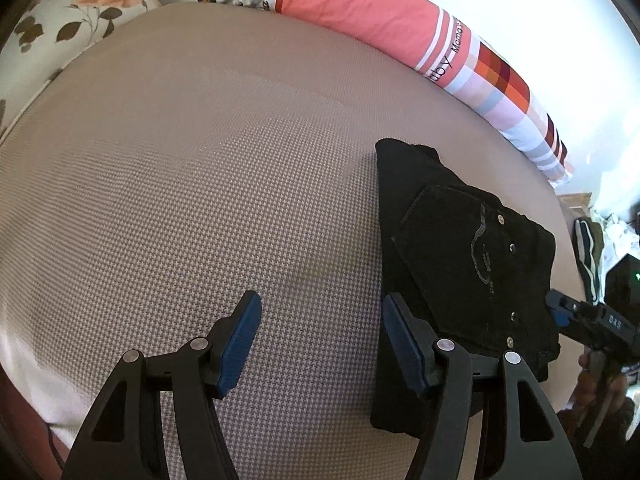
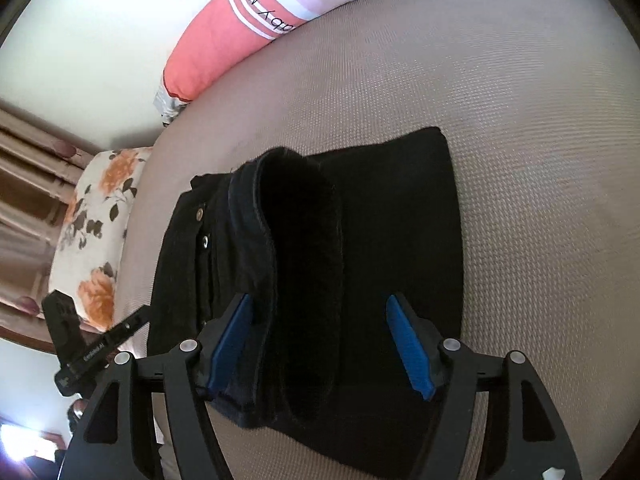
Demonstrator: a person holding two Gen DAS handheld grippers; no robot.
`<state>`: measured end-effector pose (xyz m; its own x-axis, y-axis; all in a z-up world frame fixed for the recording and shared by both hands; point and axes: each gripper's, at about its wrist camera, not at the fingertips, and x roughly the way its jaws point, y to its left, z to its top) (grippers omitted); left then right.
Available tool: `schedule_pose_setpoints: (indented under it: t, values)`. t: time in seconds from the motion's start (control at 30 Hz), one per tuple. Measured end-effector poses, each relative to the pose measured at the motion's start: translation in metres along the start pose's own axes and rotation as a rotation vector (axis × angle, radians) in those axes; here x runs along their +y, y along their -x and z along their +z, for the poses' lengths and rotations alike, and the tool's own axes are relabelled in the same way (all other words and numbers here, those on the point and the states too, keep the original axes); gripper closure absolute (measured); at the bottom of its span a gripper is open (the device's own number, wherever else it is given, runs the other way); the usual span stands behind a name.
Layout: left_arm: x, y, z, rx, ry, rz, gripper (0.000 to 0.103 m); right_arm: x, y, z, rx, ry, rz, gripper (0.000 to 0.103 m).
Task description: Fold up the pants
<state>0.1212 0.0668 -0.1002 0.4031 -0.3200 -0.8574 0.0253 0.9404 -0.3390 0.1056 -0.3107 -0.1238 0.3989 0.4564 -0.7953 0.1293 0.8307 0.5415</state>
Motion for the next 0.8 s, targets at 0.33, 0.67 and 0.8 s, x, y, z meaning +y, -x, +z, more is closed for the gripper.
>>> schedule_pose_setpoints:
  t: [0.33,0.67,0.8]
  values:
    - [-0.002,-0.004,0.004,0.015,0.003,-0.005,0.039,-0.002,-0.022,0.030,0.002,0.030,0.116,0.035]
    - [-0.011,-0.009,0.014,0.010,-0.009,0.001,0.039,-0.002,-0.035,0.045,0.027,-0.004,0.249,0.069]
    - [-0.017,-0.010,0.018,0.001,-0.026,0.014,0.039,0.007,-0.020,0.038,-0.007,-0.011,0.237,0.089]
